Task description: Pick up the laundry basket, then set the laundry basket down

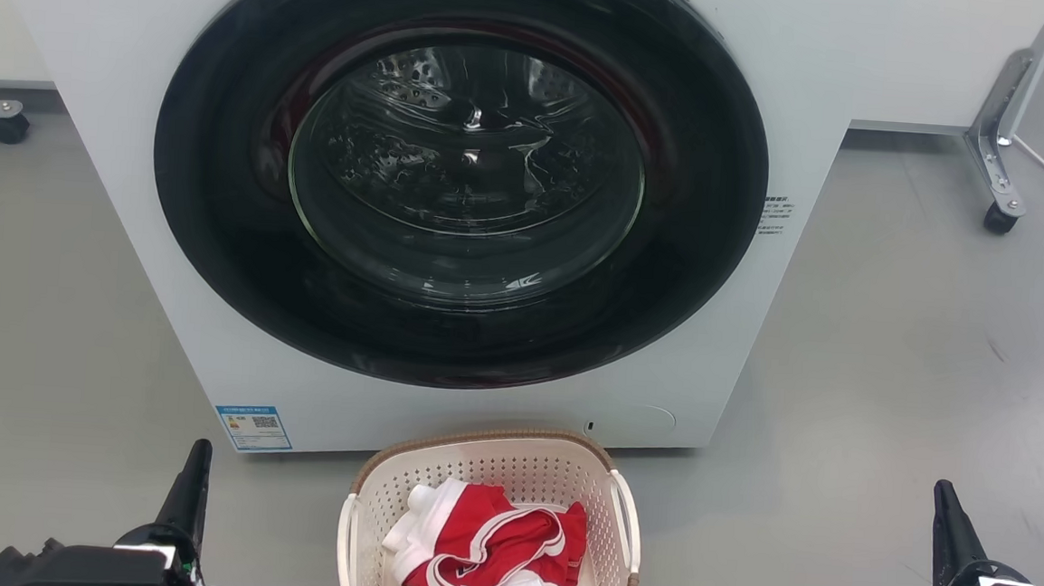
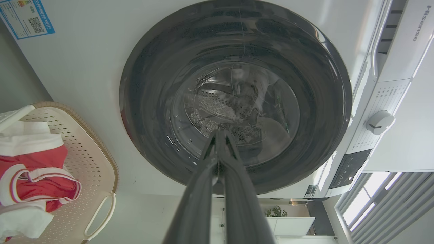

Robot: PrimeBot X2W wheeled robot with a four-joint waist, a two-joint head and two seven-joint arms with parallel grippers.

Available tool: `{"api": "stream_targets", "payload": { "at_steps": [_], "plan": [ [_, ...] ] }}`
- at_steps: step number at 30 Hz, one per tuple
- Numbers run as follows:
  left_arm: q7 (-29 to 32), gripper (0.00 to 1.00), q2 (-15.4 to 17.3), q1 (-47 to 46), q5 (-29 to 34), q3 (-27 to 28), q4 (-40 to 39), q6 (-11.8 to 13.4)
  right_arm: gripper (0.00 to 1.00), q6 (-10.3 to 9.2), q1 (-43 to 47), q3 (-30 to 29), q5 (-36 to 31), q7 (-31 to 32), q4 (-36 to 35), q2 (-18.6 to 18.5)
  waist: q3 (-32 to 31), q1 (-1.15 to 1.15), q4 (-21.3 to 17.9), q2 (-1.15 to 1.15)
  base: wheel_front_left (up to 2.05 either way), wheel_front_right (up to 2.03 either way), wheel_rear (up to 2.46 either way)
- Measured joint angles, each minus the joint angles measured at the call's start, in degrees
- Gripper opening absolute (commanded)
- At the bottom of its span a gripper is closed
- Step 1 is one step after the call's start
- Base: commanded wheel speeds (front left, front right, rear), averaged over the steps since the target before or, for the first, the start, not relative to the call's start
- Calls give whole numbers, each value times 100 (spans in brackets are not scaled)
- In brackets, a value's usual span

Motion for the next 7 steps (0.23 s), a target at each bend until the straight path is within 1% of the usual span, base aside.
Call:
{"api": "stream_targets", "payload": {
  "at_steps": [7],
  "plan": [
    [0, 0, 0, 0, 0, 0, -1, 0, 0, 0, 0, 0, 0, 0, 0, 0, 0, 0, 0, 0, 0, 0, 0]
  ]
}}
